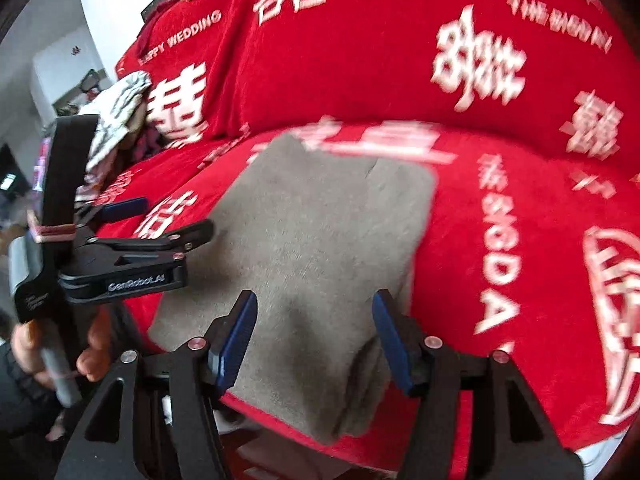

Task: Fold small clothes

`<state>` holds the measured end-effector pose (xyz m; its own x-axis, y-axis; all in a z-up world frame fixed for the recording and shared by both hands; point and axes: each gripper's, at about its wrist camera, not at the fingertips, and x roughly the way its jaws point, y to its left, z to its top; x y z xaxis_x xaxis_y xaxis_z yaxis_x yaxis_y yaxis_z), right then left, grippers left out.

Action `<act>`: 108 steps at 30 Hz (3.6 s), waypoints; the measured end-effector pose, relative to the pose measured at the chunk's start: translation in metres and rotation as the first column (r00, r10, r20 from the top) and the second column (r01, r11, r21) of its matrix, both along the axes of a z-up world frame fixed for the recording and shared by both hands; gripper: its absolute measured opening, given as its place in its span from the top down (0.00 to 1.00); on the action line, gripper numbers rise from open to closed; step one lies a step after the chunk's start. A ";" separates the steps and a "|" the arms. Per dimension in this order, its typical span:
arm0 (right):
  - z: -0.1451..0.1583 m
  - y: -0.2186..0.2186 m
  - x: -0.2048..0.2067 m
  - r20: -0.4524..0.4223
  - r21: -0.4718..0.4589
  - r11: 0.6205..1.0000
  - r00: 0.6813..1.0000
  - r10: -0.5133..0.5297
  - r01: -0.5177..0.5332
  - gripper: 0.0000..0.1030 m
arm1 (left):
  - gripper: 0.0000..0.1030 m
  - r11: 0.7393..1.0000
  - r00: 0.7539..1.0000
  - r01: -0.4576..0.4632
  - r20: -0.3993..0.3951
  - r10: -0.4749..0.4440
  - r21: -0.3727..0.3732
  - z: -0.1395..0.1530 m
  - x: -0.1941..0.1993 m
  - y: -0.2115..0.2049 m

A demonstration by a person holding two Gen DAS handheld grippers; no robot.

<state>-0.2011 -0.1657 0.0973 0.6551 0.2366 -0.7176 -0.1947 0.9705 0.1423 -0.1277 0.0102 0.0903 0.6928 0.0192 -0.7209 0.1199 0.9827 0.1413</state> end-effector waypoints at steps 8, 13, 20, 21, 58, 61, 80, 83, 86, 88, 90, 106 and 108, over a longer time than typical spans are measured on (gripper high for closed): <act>0.018 0.013 -0.025 0.046 -0.028 0.994 0.993 -0.107 0.108 0.30 | 0.03 0.995 0.997 -0.043 0.059 0.048 -0.087 0.014 -0.030 0.012; 0.015 0.019 -0.031 0.022 -0.045 0.992 0.993 -0.118 0.119 0.30 | 0.03 0.994 1.000 -0.014 0.018 0.016 -0.106 0.009 -0.040 0.009; 0.011 0.032 -0.036 0.016 -0.085 0.990 0.994 -0.112 0.113 0.30 | 0.03 0.997 0.999 0.006 0.048 -0.002 -0.078 0.011 -0.056 0.002; 0.011 0.033 -0.036 0.018 -0.086 0.990 0.994 -0.112 0.113 0.30 | 0.03 0.997 0.999 0.005 0.055 0.000 -0.078 0.012 -0.058 0.003; 0.007 0.049 -0.042 0.001 -0.118 0.989 0.996 -0.086 0.085 0.30 | 0.03 0.995 0.999 -0.037 0.005 0.038 -0.089 0.007 -0.061 0.013; 0.006 0.050 -0.043 -0.001 -0.119 0.990 0.997 -0.081 0.080 0.30 | 0.03 0.996 0.999 -0.043 -0.004 0.043 -0.080 0.005 -0.061 0.014; 0.002 0.054 -0.043 -0.024 -0.125 0.990 0.997 -0.068 0.064 0.30 | 0.03 0.997 1.000 -0.012 0.002 0.012 -0.077 0.006 -0.068 0.013; 0.002 0.054 -0.044 -0.023 -0.125 0.990 0.997 -0.068 0.064 0.30 | 0.03 0.997 1.000 -0.012 0.012 0.013 -0.074 0.008 -0.069 0.013; 0.002 0.054 -0.044 -0.021 -0.126 0.990 0.998 -0.067 0.064 0.30 | 0.03 0.997 0.999 -0.017 0.031 0.019 -0.070 0.010 -0.071 0.012; 0.003 0.053 -0.044 -0.021 -0.125 0.990 0.998 -0.066 0.063 0.30 | 0.03 0.997 0.999 -0.021 0.040 0.024 -0.069 0.011 -0.071 0.013; 0.003 0.053 -0.044 -0.020 -0.124 0.990 0.998 -0.067 0.064 0.30 | 0.03 0.997 0.999 -0.025 0.041 0.028 -0.067 0.011 -0.071 0.014; 0.006 0.052 -0.044 -0.016 -0.119 0.991 0.998 -0.066 0.063 0.30 | 0.03 0.998 0.999 -0.027 0.027 0.029 -0.065 0.010 -0.070 0.014; 0.005 0.052 -0.044 -0.016 -0.119 0.991 0.998 -0.066 0.064 0.30 | 0.03 0.998 0.999 -0.027 0.027 0.029 -0.064 0.009 -0.070 0.014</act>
<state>-0.2452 -0.1142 0.1028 0.6516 0.1066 -0.7511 -0.1291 0.9912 0.0287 -0.1975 0.0242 0.0996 0.7123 -0.0061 -0.7019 0.0891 0.9927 0.0818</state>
